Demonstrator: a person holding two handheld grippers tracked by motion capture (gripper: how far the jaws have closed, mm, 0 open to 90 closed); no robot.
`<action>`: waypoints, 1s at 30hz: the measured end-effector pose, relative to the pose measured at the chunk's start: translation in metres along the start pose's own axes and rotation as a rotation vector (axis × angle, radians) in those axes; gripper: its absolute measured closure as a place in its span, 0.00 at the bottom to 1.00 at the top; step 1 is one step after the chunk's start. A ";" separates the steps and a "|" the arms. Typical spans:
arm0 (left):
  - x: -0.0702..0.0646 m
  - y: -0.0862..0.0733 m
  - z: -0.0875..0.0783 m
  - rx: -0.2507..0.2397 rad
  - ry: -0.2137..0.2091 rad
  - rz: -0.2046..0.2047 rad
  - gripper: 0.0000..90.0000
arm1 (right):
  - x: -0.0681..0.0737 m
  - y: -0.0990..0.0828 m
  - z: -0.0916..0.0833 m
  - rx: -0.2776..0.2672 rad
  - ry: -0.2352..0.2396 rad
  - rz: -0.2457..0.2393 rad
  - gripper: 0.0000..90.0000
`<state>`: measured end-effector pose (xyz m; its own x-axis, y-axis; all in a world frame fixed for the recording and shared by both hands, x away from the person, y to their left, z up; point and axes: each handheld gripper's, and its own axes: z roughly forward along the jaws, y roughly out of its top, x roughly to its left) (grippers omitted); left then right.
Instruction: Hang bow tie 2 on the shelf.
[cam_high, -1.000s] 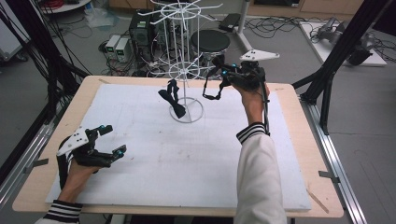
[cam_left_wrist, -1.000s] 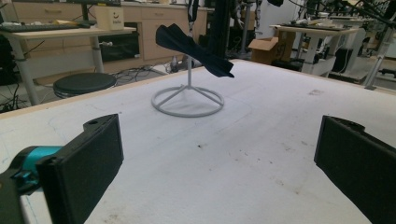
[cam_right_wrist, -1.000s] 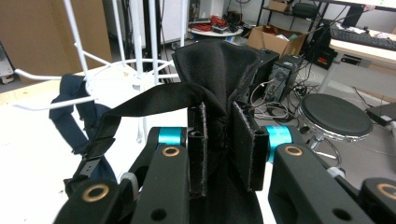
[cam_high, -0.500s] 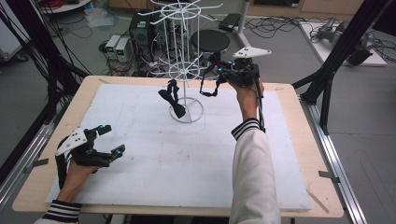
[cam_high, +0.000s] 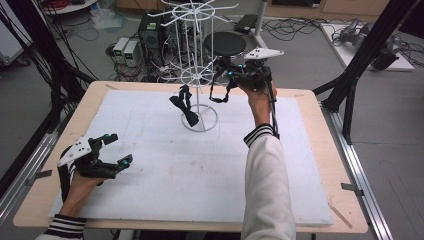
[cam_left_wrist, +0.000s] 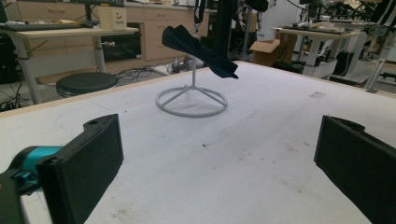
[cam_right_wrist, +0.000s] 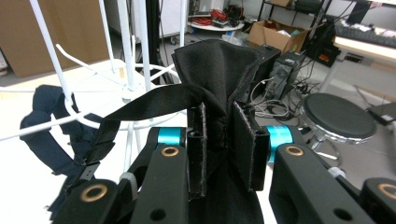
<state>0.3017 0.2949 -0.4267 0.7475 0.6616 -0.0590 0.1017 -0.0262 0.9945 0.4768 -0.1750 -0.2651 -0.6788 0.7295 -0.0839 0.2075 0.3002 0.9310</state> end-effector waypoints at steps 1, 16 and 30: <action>0.000 0.000 0.000 -0.001 0.000 0.000 0.02 | 0.000 0.001 0.000 0.004 0.005 0.011 0.84; 0.001 0.001 -0.002 -0.004 0.005 0.001 0.02 | 0.004 0.003 0.007 0.010 0.034 0.014 0.82; 0.002 0.001 -0.003 -0.003 0.007 0.001 0.02 | 0.005 0.005 0.002 0.011 0.020 0.032 0.56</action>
<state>0.3010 0.2982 -0.4254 0.7429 0.6669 -0.0574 0.0990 -0.0247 0.9948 0.4756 -0.1690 -0.2614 -0.6853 0.7268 -0.0466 0.2371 0.2832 0.9293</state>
